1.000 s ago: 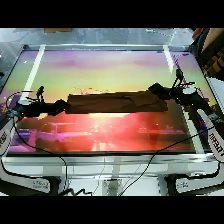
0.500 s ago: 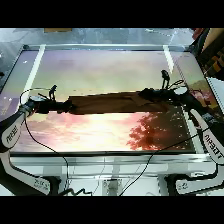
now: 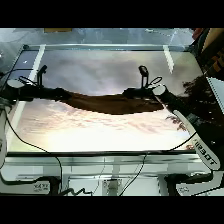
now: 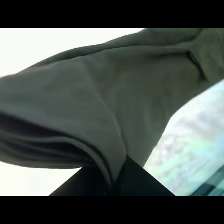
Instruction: Fold the clothes and pants, and hang the long-sleeved shirts on hangers.
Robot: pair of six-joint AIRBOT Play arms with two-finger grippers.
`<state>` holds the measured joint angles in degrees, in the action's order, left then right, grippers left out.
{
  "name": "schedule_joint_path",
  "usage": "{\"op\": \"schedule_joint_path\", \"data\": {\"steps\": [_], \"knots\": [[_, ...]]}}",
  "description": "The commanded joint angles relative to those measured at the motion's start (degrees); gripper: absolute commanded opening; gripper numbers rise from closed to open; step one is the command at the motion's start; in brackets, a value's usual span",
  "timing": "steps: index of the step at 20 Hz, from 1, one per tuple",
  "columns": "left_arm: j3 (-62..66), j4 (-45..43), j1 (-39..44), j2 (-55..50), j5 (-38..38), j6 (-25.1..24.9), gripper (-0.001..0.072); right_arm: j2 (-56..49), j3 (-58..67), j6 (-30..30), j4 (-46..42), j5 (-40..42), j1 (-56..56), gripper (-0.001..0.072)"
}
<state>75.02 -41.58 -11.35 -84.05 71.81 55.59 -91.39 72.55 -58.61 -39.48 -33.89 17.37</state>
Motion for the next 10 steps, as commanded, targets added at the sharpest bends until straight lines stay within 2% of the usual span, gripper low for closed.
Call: {"op": "schedule_joint_path", "data": {"steps": [1, 3, 6, 10], "knots": [[0.7, -6.6, -0.3, 10.2, 4.9, 3.2, 0.0011, -3.7, 5.9, -7.3, -4.1, 3.0, 8.4, 0.0012], [0.7, -6.6, -0.3, 15.3, 4.9, 3.1, 0.0011, -7.8, 9.9, -10.8, -4.0, 2.3, 13.6, 0.0012], [0.7, -7.1, -0.3, 20.2, 3.4, -1.9, 0.0011, -13.2, 15.1, -14.4, -4.0, -3.0, 21.6, 0.0012], [0.7, -7.7, -0.2, 20.9, 2.0, -2.0, 0.0012, -15.0, 16.4, -14.9, -5.0, -1.6, 30.3, 0.0012]]}}
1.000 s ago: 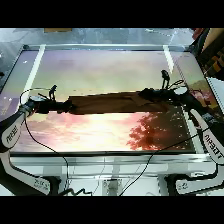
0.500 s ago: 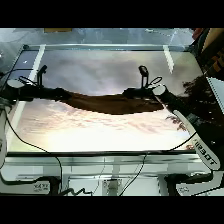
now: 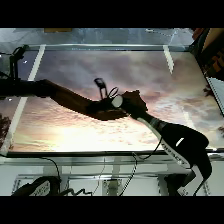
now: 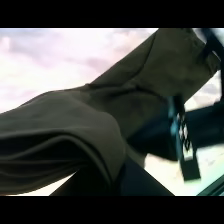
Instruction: Fold the clothes and pants, and hang the long-sleeved shirts on hangers.
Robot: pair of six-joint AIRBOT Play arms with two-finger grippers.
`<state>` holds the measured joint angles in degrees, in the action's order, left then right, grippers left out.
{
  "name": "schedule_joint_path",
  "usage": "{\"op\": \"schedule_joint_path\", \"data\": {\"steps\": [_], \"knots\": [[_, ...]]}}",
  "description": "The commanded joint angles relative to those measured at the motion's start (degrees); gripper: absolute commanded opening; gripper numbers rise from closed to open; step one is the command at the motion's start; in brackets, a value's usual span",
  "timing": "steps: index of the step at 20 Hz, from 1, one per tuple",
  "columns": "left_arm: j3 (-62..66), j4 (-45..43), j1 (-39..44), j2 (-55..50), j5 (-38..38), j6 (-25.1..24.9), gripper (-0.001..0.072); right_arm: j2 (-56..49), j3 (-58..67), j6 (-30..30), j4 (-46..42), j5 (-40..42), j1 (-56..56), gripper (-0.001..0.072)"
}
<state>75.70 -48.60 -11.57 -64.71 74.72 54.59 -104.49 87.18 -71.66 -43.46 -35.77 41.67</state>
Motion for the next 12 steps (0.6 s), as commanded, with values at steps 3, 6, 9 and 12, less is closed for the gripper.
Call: {"op": "schedule_joint_path", "data": {"steps": [3, 6, 9, 12], "knots": [[0.0, -0.7, 2.1, 0.7, -0.8, -0.8, 0.0012, -1.8, 1.7, -1.8, -5.0, 0.8, 6.6, 0.0012], [-0.1, -0.7, 6.6, -1.0, -0.7, 1.9, 0.0012, -1.3, 1.7, -1.8, -8.6, -0.3, 2.0, 0.0012], [-0.4, -0.7, 13.0, -4.5, -0.5, 4.7, 0.0012, 0.3, 1.7, -2.1, -8.9, -4.4, -6.1, 0.0013], [-0.4, -0.6, 21.0, -10.3, -4.0, 4.7, 0.0012, 3.2, 1.9, -3.3, -8.9, -11.5, -15.4, 0.0012]]}}
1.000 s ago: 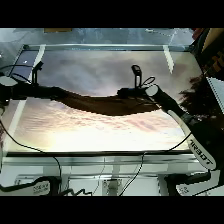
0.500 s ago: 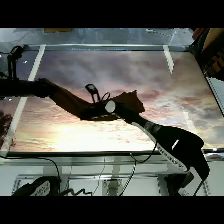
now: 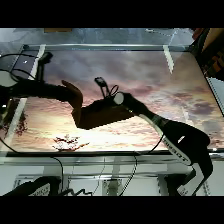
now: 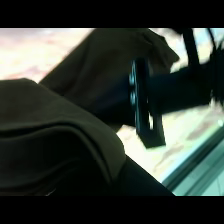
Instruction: Fold the clothes and pants, and hang the long-sleeved shirts on hangers.
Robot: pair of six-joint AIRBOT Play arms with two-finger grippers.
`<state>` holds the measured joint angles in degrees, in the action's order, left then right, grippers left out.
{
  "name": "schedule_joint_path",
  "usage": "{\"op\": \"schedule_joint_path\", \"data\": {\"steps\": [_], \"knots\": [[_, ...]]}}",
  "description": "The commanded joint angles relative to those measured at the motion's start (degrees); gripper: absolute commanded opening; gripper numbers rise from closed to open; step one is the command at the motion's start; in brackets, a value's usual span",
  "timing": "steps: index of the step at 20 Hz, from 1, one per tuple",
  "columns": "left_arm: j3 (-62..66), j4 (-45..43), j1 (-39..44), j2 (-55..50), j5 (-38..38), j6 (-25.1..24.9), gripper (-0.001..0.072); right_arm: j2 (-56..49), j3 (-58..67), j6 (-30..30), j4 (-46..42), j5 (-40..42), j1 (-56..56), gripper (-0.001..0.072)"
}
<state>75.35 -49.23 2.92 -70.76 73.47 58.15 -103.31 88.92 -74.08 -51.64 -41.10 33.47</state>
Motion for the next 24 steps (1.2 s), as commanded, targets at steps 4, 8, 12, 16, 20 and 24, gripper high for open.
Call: {"op": "schedule_joint_path", "data": {"steps": [4, 8, 12, 16, 20, 24], "knots": [[-0.1, 4.9, 17.8, -11.1, -22.0, 1.0, 0.0012, 6.7, 0.1, -0.9, -0.8, -13.2, -18.8, 0.0012], [-0.1, 6.4, 27.5, -17.9, -43.4, 1.1, 0.0013, 10.2, 0.1, -0.9, -0.7, -18.0, -27.6, 0.0012], [-0.1, 6.4, 33.5, -22.1, -50.1, 1.0, 0.0701, 11.0, 0.1, -0.9, -2.3, -21.7, -32.1, 0.0013], [0.0, 6.0, 33.6, -21.0, -50.0, 1.0, 0.0702, 10.7, 0.1, -0.9, -14.1, -21.6, -33.8, 0.0012], [0.0, 6.0, 30.5, -18.0, -48.5, 1.0, 0.0701, 7.5, 0.0, -3.1, -15.5, -24.6, -38.7, 0.0011], [0.0, 6.0, 27.5, -16.0, -48.0, 1.0, 0.0701, 1.0, -0.4, 3.8, 2.7, -34.0, -42.4, 0.0011]]}}
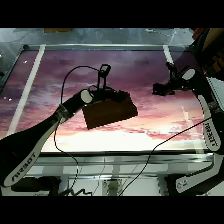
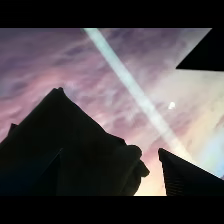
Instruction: Fold the clothes and pants, and hang the long-sleeved shirts on hangers.
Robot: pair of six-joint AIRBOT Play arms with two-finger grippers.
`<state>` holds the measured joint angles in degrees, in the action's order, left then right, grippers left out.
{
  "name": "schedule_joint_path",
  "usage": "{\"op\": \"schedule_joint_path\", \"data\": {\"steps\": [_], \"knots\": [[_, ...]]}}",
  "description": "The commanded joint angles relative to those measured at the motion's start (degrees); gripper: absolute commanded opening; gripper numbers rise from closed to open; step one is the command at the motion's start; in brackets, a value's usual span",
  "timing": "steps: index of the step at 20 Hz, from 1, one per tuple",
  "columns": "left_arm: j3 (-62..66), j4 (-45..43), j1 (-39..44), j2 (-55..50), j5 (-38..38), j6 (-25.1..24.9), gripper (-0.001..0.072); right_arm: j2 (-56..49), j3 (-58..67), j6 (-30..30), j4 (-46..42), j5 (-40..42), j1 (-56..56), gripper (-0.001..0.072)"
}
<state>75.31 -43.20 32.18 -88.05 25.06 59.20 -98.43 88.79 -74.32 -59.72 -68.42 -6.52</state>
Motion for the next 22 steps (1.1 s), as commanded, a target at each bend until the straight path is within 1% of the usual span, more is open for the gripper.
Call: {"op": "schedule_joint_path", "data": {"steps": [1, 2, 3, 4, 6, 7, 8, 9, 11, 13, 19, 22], "knots": [[0.0, 0.0, -2.3, 1.4, 0.7, 0.0, 0.0701, -5.8, -0.8, 5.1, 15.9, -8.0, -2.3, 0.0012], [0.0, 0.0, -2.7, 1.4, 1.3, 0.0, 0.0701, -7.5, -1.5, 5.1, 19.4, -7.6, -1.8, 0.0126], [0.0, 0.0, -2.8, 1.4, 2.2, 0.0, 0.0701, -8.7, -2.0, 5.0, 20.6, -6.4, -0.9, 0.0443], [0.0, 0.0, -2.8, 1.4, 3.1, 0.0, 0.0701, -9.6, -2.2, 4.9, 20.3, -5.0, 0.4, 0.0637], [0.0, 0.0, -2.8, 1.3, 4.2, 0.0, 0.0701, -10.8, -2.3, 4.9, 19.6, -2.2, 3.5, 0.0643], [0.0, 0.0, -2.8, 1.3, 4.2, 0.0, 0.07, -10.9, -2.3, 4.9, 18.0, -0.2, 5.3, 0.0673], [0.0, 0.0, -2.8, 1.3, 4.2, 0.0, 0.07, -10.9, -2.3, 4.8, 15.5, 2.4, 7.1, 0.0674], [0.0, 0.0, -2.8, 1.3, 4.2, 0.0, 0.07, -10.9, -2.3, 3.3, 12.7, 4.6, 8.8, 0.0676], [0.0, 0.0, -2.8, 1.3, 4.8, 0.0, 0.07, -10.9, -2.3, -2.1, 7.2, 7.9, 10.8, 0.0676], [0.0, 0.0, -2.8, 1.3, 5.7, 0.0, 0.0701, -10.9, -2.3, -4.7, 5.5, 9.1, 11.2, 0.0676], [0.0, 0.0, -2.8, 1.3, 6.3, 0.0, 0.07, -11.3, -2.3, -4.7, 6.4, 4.6, 10.9, 0.0667], [0.0, -0.1, -2.8, 1.3, 6.3, 0.0, 0.0701, -13.9, -2.3, -4.0, 12.1, -0.8, 11.3, 0.0666]]}}
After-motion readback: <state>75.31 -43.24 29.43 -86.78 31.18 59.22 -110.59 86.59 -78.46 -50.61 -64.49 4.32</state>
